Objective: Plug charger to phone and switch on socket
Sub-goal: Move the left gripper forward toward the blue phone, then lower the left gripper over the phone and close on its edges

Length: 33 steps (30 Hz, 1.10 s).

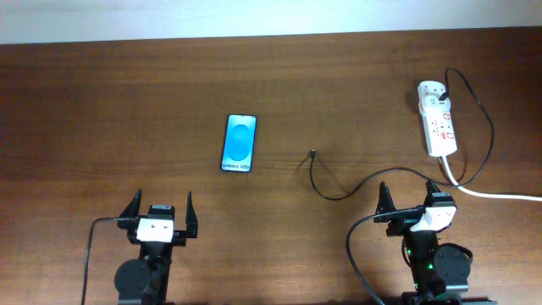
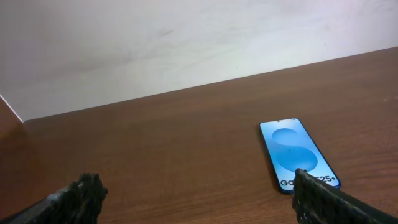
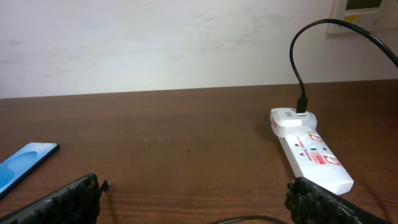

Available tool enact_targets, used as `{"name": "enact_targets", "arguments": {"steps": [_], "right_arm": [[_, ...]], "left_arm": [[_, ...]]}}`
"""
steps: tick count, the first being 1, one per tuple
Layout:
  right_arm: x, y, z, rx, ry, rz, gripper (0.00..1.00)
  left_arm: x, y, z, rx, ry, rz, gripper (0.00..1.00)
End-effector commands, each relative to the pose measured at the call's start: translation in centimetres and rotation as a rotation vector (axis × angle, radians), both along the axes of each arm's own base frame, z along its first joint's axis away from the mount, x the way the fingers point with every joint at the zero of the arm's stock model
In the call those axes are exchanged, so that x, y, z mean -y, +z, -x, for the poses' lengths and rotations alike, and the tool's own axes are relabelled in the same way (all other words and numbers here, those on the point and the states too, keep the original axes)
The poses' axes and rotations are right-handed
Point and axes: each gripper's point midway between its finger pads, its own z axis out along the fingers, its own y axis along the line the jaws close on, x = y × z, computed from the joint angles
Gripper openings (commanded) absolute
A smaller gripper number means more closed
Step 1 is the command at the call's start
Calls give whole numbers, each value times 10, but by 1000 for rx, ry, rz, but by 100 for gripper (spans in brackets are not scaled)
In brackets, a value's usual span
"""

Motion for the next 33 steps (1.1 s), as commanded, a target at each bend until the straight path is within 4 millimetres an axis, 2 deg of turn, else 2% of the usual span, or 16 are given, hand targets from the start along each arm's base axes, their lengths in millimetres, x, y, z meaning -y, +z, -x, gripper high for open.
{"name": "enact_targets", "arguments": {"steps": [1, 5, 9, 13, 20, 23, 27, 33], "right_arm": [[-4, -2, 0, -2, 19, -7, 98], [-4, 0, 0, 7, 20, -7, 98], [-4, 1, 0, 9, 19, -7, 98], [-5, 10, 0, 47, 24, -6, 98], [-10, 44, 3, 154, 58, -3, 99], [-16, 64, 8, 159, 89, -3, 98], [-23, 85, 5, 87, 129, -8, 98], [-27, 130, -19, -161, 154, -28, 98]], "left_arm": [[2, 3, 0, 15, -13, -11, 99], [21, 17, 2, 65, -127, -4, 99], [22, 37, 5, 99, -130, 1, 99], [22, 48, 4, 70, -130, 3, 99], [38, 79, -6, -19, -228, 16, 99], [41, 97, -19, -123, -242, 28, 99], [55, 124, -41, -246, -322, 58, 99], [56, 165, -71, -463, -316, 90, 99]]}}
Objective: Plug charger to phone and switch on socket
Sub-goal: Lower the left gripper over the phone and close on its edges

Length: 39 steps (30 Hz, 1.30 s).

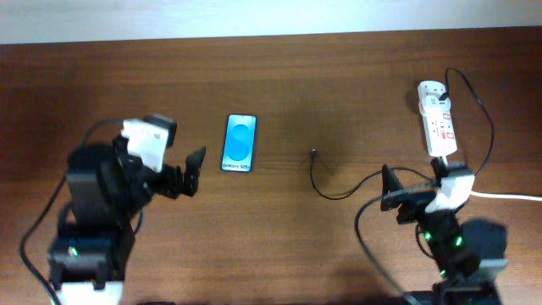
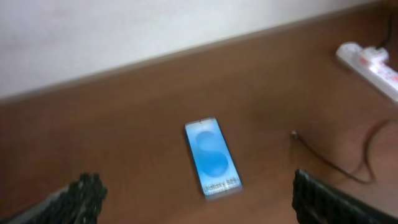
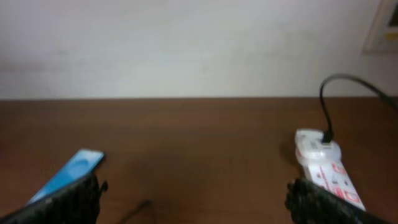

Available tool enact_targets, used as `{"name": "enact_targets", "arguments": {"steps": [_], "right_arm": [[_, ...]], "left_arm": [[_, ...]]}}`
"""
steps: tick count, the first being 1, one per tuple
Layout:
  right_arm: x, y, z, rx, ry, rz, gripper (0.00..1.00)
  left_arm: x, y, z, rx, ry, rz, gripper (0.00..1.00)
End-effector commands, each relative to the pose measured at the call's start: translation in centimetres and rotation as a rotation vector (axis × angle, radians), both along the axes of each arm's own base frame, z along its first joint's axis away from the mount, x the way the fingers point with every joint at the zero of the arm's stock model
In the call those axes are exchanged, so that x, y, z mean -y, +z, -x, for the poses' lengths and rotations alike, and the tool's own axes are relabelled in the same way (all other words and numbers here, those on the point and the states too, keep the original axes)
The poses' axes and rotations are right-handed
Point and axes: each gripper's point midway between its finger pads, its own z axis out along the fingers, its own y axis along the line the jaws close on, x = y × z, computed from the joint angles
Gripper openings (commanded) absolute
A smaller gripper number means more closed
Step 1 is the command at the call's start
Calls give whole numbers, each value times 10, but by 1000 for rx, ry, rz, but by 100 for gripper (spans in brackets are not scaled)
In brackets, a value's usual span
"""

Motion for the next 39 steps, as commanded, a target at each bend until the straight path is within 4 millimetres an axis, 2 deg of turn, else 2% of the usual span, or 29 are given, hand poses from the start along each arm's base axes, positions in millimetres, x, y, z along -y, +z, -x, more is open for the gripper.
{"name": "enact_targets", "arguments": {"steps": [1, 6, 10, 12, 14, 17, 20, 24, 27, 32, 36, 39], "right_arm": [[-6, 38, -12, -83, 33, -10, 98], [-8, 61, -30, -368, 50, -3, 98], [-8, 75, -44, -553, 52, -6, 98], [-11, 72, -51, -591, 69, -17, 98], [-11, 53, -58, -668, 69, -25, 98], [-17, 38, -60, -733, 101, -48, 98], [-17, 35, -62, -743, 101, -49, 98], [-17, 35, -62, -742, 101, -50, 98], [-17, 35, -62, -742, 101, -50, 98], [-17, 32, -60, -758, 100, -51, 98], [-17, 30, -58, -771, 100, -51, 98], [-17, 29, -58, -774, 100, -51, 98]], "left_arm": [[2, 37, -20, -35, -14, 6, 99], [2, 35, -48, -294, -14, 4, 99], [2, 14, -57, -449, -12, 2, 99], [2, 11, -60, -455, -12, 2, 99], [3, 7, -67, -456, -15, 2, 99], [9, -1, -87, -463, 65, 42, 100], [25, -31, -108, -505, 159, -27, 99], [61, -94, -129, -611, 270, -87, 99], [73, -131, -136, -688, 307, -75, 99], [96, -196, -136, -818, 261, -106, 99], [103, -232, -139, -850, 263, -163, 99], [104, -247, -138, -867, 266, -184, 99]]}}
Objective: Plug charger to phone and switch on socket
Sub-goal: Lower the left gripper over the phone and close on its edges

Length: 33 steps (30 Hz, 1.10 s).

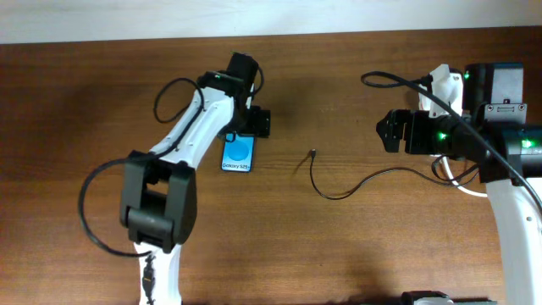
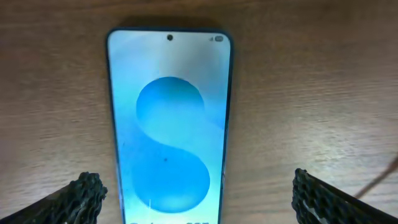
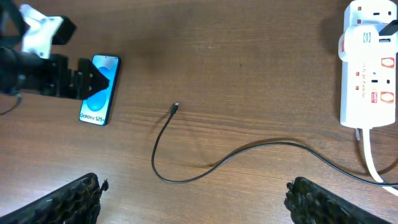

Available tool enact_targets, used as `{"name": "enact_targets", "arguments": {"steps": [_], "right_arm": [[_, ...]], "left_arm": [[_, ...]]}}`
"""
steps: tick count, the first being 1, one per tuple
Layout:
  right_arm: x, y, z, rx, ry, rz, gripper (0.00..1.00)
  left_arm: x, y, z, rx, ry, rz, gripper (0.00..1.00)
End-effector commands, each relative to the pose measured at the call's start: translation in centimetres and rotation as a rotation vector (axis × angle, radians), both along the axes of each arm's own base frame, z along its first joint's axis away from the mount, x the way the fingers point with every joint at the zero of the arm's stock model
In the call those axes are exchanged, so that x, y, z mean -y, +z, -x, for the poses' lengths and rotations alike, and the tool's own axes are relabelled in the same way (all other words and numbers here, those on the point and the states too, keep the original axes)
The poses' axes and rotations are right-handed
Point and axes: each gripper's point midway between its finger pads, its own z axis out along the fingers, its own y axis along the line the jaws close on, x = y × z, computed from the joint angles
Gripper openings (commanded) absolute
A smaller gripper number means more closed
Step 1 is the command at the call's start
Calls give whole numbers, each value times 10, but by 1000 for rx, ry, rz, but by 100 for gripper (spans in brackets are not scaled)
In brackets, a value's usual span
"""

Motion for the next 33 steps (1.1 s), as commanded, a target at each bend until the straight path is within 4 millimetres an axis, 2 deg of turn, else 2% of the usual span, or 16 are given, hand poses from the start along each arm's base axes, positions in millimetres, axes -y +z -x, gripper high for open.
{"name": "enact_targets", "arguments": {"steps": [1, 5, 9, 18, 22, 24, 26, 30, 33], "right_arm": [[-4, 5, 0, 11, 20, -6, 98], [-4, 5, 0, 11, 20, -6, 98], [-4, 5, 0, 11, 20, -6, 98], [-4, 5, 0, 11, 20, -7, 99], [-5, 5, 0, 11, 22, -10, 98], [-5, 5, 0, 11, 22, -10, 98], [-5, 5, 0, 11, 22, -10, 98], [-5, 5, 0, 11, 21, -10, 98], [-5, 5, 0, 11, 22, -10, 98]], "left_arm": [[-3, -18, -4, -13, 14, -47, 99], [-15, -41, -4, -38, 24, -123, 99], [-16, -59, 0, -73, 20, -136, 99], [-10, -73, 8, -122, -4, -104, 100], [-11, -73, 10, -129, -18, -109, 91], [-11, -73, 10, -129, -17, -109, 77], [-11, -73, 10, -130, -17, -109, 71], [-11, -72, 10, -130, -17, -111, 69], [-10, -64, 6, -121, -16, -110, 68]]}}
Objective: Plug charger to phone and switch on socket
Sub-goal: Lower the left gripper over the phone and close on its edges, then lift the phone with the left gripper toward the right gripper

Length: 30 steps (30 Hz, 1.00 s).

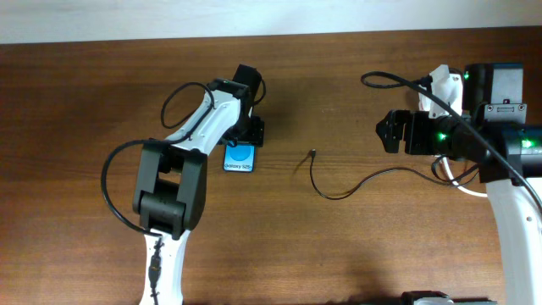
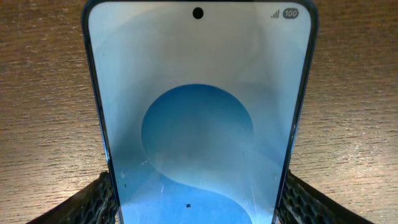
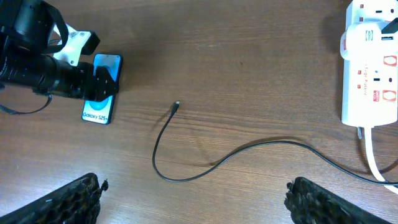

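The phone [image 1: 240, 160], a blue-screened slab lit up, lies flat left of centre; it fills the left wrist view [image 2: 199, 118] and shows small in the right wrist view [image 3: 98, 114]. My left gripper [image 1: 245, 133] is down over its upper half, and its fingers [image 2: 102, 196] lie against both long edges. The charger cable's free plug [image 1: 312, 154] [image 3: 177, 104] rests on the table right of the phone. The white power strip [image 3: 370, 81] lies at the far right. My right gripper [image 3: 199, 199] hangs open high above the cable.
The black cable [image 1: 339, 191] curls from the plug back to the strip, whose white lead [image 3: 373, 168] runs off to the right. My right arm [image 1: 500, 127] covers most of the strip from overhead. Bare wooden table [image 1: 102, 102] lies all round.
My left gripper has come lower and its fingers now lie against the phone's sides, where before they stood apart from it. Right arm, cable and strip are unchanged.
Both arms first rested low at the table's near edge, grippers open. They then rose and leaned inward. Later the left hovered over the phone and the right hung high over the cable. Now the left grips the phone's sides.
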Available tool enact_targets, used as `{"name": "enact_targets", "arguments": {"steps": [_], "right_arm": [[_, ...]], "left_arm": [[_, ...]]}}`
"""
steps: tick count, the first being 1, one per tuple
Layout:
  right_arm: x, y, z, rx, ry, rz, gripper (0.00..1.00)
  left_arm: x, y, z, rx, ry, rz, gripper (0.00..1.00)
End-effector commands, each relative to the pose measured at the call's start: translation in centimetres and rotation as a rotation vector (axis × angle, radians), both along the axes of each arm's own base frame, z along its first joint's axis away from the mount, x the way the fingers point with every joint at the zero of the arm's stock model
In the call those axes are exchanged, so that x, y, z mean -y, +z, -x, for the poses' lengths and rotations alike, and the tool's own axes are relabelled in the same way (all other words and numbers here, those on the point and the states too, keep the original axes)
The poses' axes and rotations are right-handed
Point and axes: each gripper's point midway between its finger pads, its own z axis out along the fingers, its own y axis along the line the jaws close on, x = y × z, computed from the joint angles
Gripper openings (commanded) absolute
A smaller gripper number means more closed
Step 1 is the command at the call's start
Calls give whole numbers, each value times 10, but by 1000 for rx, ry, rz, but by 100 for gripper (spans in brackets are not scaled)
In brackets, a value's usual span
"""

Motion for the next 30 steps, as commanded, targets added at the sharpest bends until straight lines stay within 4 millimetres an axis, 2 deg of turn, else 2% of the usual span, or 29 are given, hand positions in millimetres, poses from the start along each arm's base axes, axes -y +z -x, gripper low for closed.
{"name": "enact_targets", "arguments": {"steps": [1, 7, 12, 19, 23, 27, 30], "right_arm": [[-4, 5, -1, 16, 19, -7, 98], [-4, 5, -1, 16, 19, -7, 98], [-4, 5, -1, 16, 19, -7, 98], [-4, 5, -1, 16, 20, -7, 98], [-4, 5, -1, 16, 20, -7, 98], [-5, 6, -1, 16, 23, -14, 98], [-8, 6, -1, 8, 14, -41, 98]], "left_arm": [[-1, -6, -1, -27, -7, -23, 68], [1, 29, -15, 6, 1, -10, 64], [-2, 31, -15, -1, 8, -13, 58], [-5, 32, -16, -4, 14, -11, 27], [-3, 41, -22, 18, 14, -3, 1], [-2, 55, -26, 34, 33, 5, 0], [-7, 84, -30, 48, 147, 23, 0]]}}
